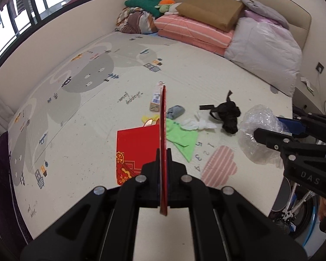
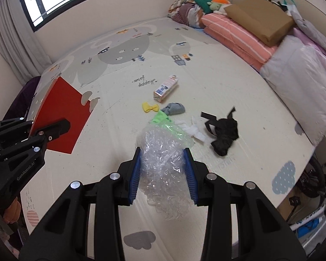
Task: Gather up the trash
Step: 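Carry the red envelope and bubble wrap with both tools toward the bin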
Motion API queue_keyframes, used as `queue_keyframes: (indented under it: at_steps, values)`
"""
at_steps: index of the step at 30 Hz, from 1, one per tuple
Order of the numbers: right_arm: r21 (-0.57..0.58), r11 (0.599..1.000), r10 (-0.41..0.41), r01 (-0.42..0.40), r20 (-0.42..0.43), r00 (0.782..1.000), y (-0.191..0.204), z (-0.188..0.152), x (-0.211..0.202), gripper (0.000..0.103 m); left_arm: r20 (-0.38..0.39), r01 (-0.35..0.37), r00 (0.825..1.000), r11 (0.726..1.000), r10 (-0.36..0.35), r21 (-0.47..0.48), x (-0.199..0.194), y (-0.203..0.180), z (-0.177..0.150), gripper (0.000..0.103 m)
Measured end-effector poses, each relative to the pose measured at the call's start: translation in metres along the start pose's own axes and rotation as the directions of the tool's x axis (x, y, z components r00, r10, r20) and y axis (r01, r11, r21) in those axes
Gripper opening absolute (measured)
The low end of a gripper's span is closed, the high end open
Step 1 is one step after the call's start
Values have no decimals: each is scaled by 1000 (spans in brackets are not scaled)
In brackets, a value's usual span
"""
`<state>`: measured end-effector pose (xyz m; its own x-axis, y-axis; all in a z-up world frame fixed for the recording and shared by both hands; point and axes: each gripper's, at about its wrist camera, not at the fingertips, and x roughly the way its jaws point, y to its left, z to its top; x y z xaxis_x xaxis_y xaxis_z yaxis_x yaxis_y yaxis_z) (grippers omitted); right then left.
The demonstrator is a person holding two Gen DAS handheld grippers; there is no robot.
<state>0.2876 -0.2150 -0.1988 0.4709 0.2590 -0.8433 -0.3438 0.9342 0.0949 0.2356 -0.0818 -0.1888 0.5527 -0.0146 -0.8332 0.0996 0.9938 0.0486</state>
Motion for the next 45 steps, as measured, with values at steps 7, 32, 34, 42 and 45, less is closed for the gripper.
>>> queue_keyframes:
  at_steps: [7,32,34,42,45]
  values:
    - [144,985,-99,96,11,995,-71,-53,-76,36,19,87,996,982,-92,165,-34,-89,9,4]
    - [557,776,-321,296,-56,945,-326,-311,-232,36,-155,402,912,745,-381,533,-62,-461,-61,4]
    - [577,758,-326,303,-67,943,-334,-324,-225,36,-184,424,902,717,-391,553,-51,-479,-70,4]
    - [643,711,-290,285,-101,952,-368,-361,-159,36,-258,472,880,669,-400,573,14,-517,-98,4]
    - [660,704,-268,262,-95,959,-375,-368,-132,37,-279,470,882,661,-380,585,42,-520,-109,4]
